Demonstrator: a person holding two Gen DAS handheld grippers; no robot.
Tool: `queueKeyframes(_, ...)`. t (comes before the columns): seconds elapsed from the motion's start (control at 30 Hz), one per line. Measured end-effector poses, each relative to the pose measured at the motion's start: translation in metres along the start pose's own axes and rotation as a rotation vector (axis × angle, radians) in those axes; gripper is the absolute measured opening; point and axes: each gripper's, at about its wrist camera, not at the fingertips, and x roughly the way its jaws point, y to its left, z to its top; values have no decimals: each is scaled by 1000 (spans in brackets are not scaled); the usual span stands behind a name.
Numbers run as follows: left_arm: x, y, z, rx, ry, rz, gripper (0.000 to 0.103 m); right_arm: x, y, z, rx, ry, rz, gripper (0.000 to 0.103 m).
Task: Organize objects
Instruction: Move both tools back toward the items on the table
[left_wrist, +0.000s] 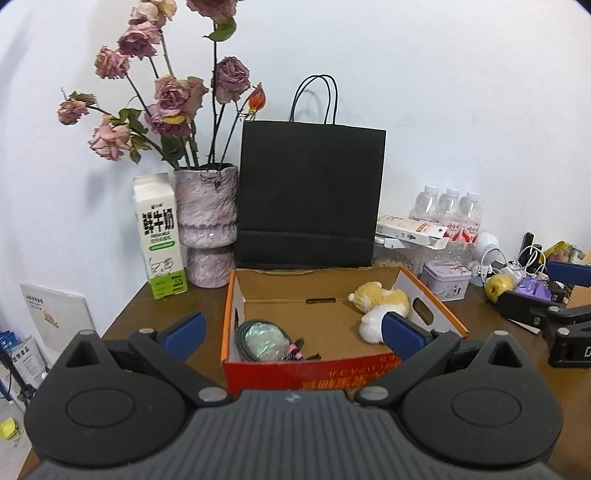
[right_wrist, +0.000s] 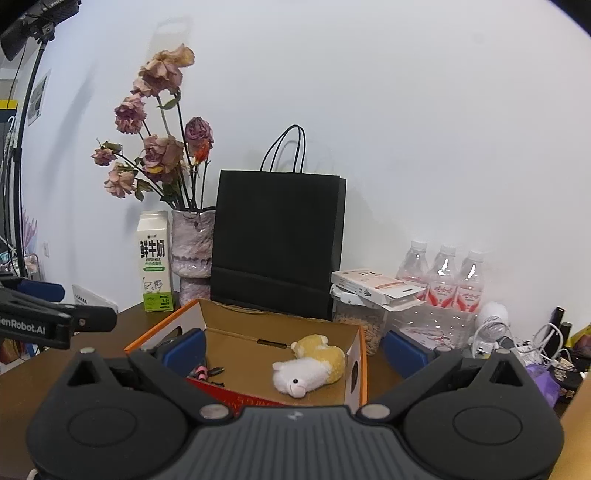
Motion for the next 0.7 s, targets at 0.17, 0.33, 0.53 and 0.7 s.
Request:
queueKeyframes(0.17,-23,4,-4,-2,-5,4,103,-26,7,-3,-4,-4,-3,103)
queueKeyframes(0.33,-43,6,-8,-6,-9,7,103,-49,16,-6,-6,-8,-2,103)
queueKeyframes(0.53,-64,9,-18,3,-7,9,103,-72,27,-14,-5,-5,6,103)
queueKeyframes(0.7,-79,13,-28,9,4,5,103,-87,35,-29,-8,16,13,103)
